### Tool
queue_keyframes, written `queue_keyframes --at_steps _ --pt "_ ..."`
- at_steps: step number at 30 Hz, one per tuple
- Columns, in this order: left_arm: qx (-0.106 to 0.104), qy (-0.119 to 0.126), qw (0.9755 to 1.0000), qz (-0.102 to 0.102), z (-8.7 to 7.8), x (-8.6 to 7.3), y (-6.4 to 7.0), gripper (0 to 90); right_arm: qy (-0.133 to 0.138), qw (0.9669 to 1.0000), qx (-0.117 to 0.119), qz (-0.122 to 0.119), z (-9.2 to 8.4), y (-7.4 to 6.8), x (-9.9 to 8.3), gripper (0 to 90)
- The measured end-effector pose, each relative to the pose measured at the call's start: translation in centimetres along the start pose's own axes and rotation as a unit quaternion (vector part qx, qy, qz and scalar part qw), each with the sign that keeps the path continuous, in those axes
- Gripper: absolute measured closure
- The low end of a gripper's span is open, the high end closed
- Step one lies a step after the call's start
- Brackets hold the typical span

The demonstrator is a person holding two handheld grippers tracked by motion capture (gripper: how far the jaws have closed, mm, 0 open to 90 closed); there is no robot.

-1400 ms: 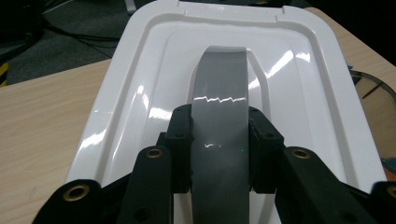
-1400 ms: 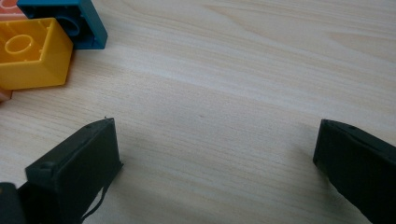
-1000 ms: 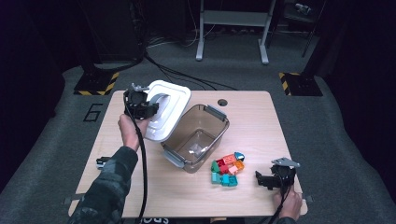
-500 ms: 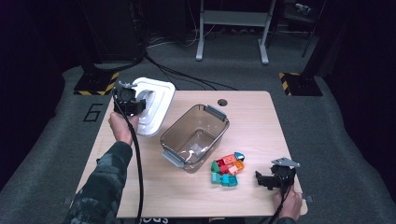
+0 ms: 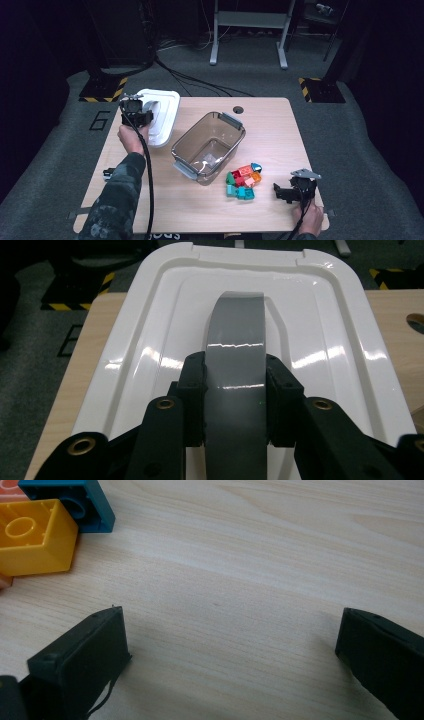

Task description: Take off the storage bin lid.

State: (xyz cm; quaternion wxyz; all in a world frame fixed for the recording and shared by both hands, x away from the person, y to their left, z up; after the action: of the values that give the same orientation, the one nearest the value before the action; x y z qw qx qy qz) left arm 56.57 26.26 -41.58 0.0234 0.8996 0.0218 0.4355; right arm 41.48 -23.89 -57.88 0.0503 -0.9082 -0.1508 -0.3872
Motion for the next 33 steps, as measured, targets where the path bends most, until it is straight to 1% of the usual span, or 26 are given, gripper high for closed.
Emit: queue_keyframes --at_steps 2,4,6,7,10,14,18,21,22,23,25,29,30,31,32,33 --pt "0.004 -0.013 0.9999 0.000 0.7 -0.8 -0.3 67.0 0.000 1.0000 0.000 0.001 0.0 0.0 0.0 0.0" --pt "0.005 -0.016 0.9999 -0.004 1.2 -1.3 -0.4 67.0 0.001 1.0000 0.001 -0.004 0.0 0.1 0.0 0.0" --pt "0.008 -0.018 0.9998 -0.008 1.6 -1.7 -0.4 67.0 0.000 1.0000 0.000 0.000 0.0 0.0 0.0 0.0" --pt "0.007 -0.020 0.9998 -0.004 1.8 -1.9 -0.5 67.1 0.000 1.0000 0.000 0.001 0.0 0.0 0.0 0.0" --pt "0.011 -0.027 0.9996 -0.002 2.2 -2.6 -0.5 67.0 0.000 1.0000 0.000 0.001 0.0 0.0 0.0 0.0" --pt "0.017 -0.029 0.9994 -0.007 2.8 -3.3 -0.8 67.0 0.001 1.0000 0.000 -0.001 0.0 0.0 0.0 0.0" --pt "0.015 -0.036 0.9992 -0.010 3.5 -4.4 -1.1 67.0 0.001 1.0000 0.000 -0.002 0.0 0.0 0.0 0.0" --pt "0.018 -0.047 0.9986 -0.016 3.9 -5.2 -1.3 67.0 0.000 1.0000 0.000 0.001 0.0 0.0 0.0 0.0" --pt "0.016 -0.051 0.9985 -0.016 4.0 -5.4 -1.4 67.0 0.000 1.0000 0.000 0.001 0.0 0.0 0.0 0.0" --pt "0.016 -0.051 0.9984 -0.021 4.1 -5.6 -1.4 67.0 0.000 1.0000 0.000 0.001 0.0 0.0 0.0 0.0" --pt "0.018 -0.056 0.9981 -0.018 4.4 -6.0 -1.6 67.0 -0.001 1.0000 0.000 0.000 0.0 0.0 0.0 0.0" --pt "0.017 -0.068 0.9973 -0.020 4.8 -6.7 -1.9 66.9 0.000 1.0000 0.000 0.001 0.0 0.0 0.0 0.0" --pt "0.018 -0.070 0.9972 -0.022 4.9 -6.9 -2.0 66.9 0.000 1.0000 0.000 0.001 0.0 0.0 0.0 0.0" --pt "0.017 -0.073 0.9968 -0.029 5.0 -7.1 -2.0 66.9 0.000 1.0000 0.000 0.000 0.0 0.0 0.0 0.0" --pt "0.018 -0.076 0.9966 -0.029 5.1 -7.2 -2.1 66.9 0.000 1.0000 0.000 0.001 0.0 0.0 0.0 0.0" --pt "0.021 -0.079 0.9964 -0.022 5.3 -7.5 -2.1 66.9 0.000 1.0000 0.000 0.001 0.0 0.0 0.0 0.0"
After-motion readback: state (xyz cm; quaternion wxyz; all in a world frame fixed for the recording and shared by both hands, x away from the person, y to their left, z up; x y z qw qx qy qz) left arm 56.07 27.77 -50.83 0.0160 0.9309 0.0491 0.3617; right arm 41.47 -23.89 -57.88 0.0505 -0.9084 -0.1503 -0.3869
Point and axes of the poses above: each handheld gripper's, and its own axes: z roughly forward along the jaws, x roughly out of its top, y roughly to its right, the point moved 7 cm from there along z, roughly forward along the jaws, and after that the axes turned 3 degrees about -z, right-handed, at the moved point
